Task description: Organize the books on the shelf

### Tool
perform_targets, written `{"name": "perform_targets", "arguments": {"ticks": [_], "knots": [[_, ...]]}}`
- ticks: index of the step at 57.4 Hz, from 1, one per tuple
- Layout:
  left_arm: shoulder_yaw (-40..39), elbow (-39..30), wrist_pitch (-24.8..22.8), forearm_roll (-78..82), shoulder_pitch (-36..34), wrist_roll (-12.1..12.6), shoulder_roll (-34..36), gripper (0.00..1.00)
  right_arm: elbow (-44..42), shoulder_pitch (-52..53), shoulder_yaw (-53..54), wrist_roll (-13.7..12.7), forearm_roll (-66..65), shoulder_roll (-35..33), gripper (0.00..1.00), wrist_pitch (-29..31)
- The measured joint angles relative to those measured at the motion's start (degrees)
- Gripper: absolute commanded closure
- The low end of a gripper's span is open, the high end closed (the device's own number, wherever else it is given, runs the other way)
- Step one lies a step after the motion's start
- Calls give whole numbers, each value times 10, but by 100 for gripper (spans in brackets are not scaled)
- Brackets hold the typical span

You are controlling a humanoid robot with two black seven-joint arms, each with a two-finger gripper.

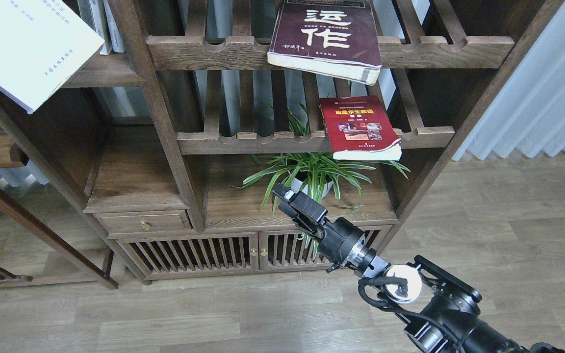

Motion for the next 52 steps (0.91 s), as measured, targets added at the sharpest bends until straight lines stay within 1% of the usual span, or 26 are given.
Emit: {"name": "perform_targets", "arguments": {"ticks": [10,20,33,38,41,43,44,47,52], "knots": [[-22,0,0,60,-31,0,1,100,0,6,0,0,-2,5,10,0],[-24,1,0,122,-47,0,1,100,0,9,-1,0,-3,9,10,0],[-19,0,0,209,-77,-15,-2,100,0,10,1,0,-3,14,9,0],[-13,0,0,248,-90,-35,-3,100,1,9,2,0,-2,15,9,0],[-7,0,9,270,-95,-51,-3,100,1,8,2,1,-2,19,9,0],[-1,0,22,284,-98,-63,-3,100,1,7,2,1,-2,22,9,0],[11,0,47,301,-101,-83,-3,100,1,6,2,1,-2,26,9,0],[20,0,64,309,-103,-94,-3,100,1,6,2,1,-2,28,9,0],[46,4,109,328,-109,-117,0,100,1,5,2,1,-2,32,9,0]]}}
